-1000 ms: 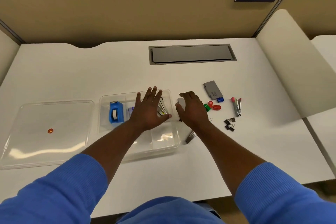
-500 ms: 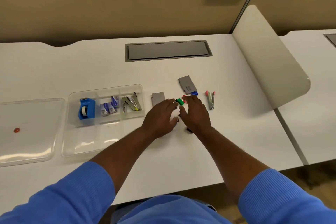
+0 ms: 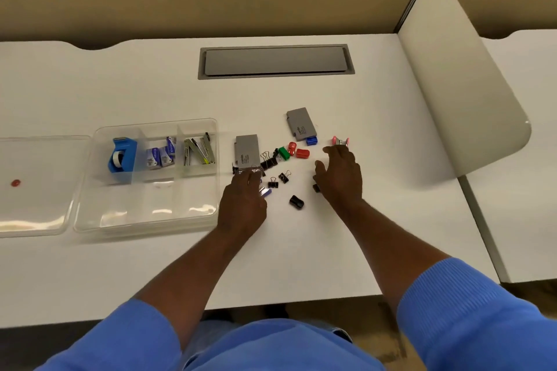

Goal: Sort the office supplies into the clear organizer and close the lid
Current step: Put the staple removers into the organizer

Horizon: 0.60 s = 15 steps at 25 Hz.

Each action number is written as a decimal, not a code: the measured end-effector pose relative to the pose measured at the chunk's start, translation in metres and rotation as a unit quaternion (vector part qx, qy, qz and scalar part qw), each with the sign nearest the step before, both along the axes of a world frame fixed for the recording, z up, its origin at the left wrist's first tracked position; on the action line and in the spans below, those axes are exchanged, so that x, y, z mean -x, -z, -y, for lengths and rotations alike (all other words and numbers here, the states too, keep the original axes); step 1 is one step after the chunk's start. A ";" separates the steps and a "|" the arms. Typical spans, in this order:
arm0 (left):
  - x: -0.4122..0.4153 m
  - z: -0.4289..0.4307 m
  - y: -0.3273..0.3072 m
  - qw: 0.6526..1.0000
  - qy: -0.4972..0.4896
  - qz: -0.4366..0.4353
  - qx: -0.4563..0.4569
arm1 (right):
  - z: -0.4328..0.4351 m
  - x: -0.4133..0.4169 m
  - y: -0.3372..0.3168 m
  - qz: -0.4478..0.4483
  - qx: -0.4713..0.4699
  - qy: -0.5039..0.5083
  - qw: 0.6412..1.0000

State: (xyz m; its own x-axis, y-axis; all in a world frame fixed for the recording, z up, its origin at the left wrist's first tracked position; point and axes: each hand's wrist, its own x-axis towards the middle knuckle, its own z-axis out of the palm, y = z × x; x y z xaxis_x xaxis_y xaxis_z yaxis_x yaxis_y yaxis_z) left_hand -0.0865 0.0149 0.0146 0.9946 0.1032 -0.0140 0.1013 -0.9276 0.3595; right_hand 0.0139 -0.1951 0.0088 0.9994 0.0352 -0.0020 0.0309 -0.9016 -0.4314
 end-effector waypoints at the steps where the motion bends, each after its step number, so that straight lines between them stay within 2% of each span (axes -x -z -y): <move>1: 0.002 0.001 0.002 1.000 -0.012 -0.007 -0.004 | 0.003 -0.003 0.002 -0.004 0.002 0.008 1.000; 8: -0.004 0.010 0.012 0.992 -0.065 -0.085 -0.070 | 0.011 -0.030 0.019 -0.022 -0.041 0.065 0.997; 11: -0.013 0.011 0.010 0.990 -0.075 -0.109 -0.051 | 0.014 -0.036 0.023 -0.033 -0.041 0.080 0.995; 15: -0.019 0.008 0.003 0.992 -0.085 -0.094 -0.022 | 0.014 -0.043 0.019 -0.070 -0.085 0.110 0.988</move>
